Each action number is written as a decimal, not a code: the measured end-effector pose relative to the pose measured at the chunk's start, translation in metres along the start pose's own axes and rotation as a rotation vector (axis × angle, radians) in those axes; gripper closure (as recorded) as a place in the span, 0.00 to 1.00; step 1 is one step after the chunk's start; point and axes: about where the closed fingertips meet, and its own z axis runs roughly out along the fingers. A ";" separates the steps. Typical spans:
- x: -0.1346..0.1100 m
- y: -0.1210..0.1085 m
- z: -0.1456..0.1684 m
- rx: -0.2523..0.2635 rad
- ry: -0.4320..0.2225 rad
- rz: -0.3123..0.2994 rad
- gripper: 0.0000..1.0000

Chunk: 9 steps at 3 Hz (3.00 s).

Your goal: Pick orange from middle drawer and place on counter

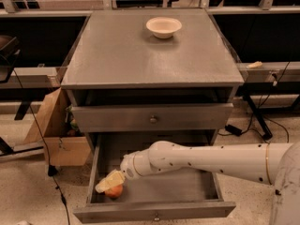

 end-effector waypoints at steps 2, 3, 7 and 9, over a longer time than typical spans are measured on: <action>-0.010 -0.018 0.043 -0.107 -0.033 -0.228 0.00; -0.009 -0.028 0.065 -0.145 -0.074 -0.344 0.00; 0.043 -0.065 0.101 -0.133 -0.171 -0.451 0.00; 0.055 -0.071 0.103 -0.129 -0.197 -0.442 0.35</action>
Offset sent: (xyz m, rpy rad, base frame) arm 0.0474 0.0477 -0.0461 0.0855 -0.2585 0.3411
